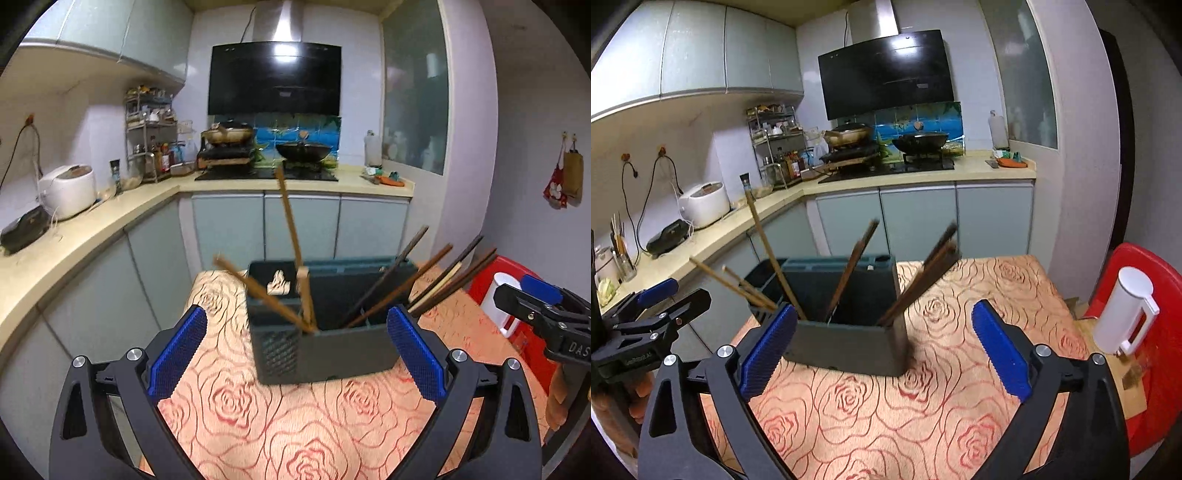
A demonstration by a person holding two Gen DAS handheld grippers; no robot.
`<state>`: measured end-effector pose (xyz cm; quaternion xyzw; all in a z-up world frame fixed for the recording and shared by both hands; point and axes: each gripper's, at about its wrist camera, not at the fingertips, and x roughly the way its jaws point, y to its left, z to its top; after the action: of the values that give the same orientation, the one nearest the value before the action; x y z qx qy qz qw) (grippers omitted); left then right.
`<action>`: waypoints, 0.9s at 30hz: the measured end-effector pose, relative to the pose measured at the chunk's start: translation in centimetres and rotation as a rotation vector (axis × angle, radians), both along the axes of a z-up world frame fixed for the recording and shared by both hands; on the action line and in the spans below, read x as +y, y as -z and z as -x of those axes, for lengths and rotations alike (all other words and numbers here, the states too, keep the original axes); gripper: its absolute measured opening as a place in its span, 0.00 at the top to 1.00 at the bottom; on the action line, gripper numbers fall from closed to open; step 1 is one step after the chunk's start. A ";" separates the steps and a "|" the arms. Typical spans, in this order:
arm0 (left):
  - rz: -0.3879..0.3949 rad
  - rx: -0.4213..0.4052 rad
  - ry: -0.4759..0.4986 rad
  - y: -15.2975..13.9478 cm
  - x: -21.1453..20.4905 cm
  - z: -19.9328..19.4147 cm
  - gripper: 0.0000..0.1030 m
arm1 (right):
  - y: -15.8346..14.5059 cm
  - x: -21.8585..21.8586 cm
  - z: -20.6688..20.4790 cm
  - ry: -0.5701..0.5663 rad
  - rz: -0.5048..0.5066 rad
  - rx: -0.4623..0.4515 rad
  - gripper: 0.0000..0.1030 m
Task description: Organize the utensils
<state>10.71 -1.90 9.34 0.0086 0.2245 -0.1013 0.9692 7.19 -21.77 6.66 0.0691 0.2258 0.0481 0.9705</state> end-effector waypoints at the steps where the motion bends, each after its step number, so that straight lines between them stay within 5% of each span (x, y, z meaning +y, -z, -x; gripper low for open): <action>1: -0.006 0.005 -0.013 0.6 0.1 0.3 0.08 | 0.2 0.1 0.1 0.002 0.004 0.001 0.08; 27: -0.088 -0.009 -0.061 5.5 0.6 6.0 0.08 | 5.8 3.2 5.0 0.058 0.101 0.043 0.07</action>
<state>4.68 -1.28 3.82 0.0447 0.2243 -0.0618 0.9715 2.18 -18.57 0.85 0.0274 0.2465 0.0068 0.9687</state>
